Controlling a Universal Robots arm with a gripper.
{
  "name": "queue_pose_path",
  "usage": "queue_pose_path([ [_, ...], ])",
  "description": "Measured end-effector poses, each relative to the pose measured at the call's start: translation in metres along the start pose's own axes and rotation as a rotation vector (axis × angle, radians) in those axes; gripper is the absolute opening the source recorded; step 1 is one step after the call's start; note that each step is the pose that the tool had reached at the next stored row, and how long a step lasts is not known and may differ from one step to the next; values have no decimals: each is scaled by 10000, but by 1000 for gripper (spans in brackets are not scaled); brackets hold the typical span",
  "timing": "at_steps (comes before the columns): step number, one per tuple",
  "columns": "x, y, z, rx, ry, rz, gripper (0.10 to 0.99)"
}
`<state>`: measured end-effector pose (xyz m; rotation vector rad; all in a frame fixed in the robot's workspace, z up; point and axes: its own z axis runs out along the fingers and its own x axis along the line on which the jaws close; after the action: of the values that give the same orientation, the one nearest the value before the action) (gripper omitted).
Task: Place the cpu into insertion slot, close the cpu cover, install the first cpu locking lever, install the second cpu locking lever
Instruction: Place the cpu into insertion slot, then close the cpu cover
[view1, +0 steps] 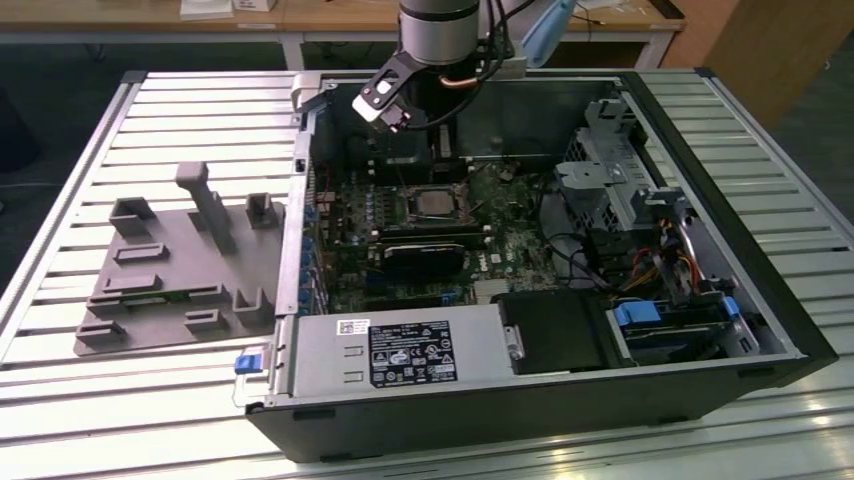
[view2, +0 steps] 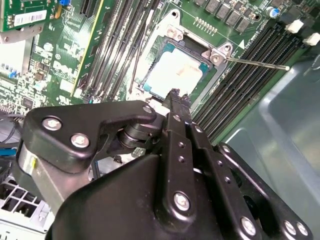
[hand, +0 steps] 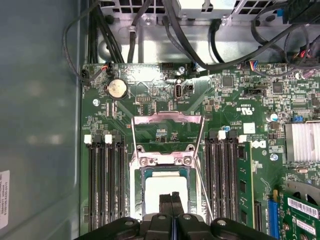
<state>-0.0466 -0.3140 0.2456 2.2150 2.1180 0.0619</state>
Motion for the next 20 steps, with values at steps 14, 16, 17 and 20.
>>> queue_pose_path([
  [14,-1,1,-20,3,-4,0,102],
  [16,-1,4,-49,2,-1,0,102],
  [17,-2,5,-62,1,-1,0,102],
  [20,-2,8,-89,1,1,0,102],
])
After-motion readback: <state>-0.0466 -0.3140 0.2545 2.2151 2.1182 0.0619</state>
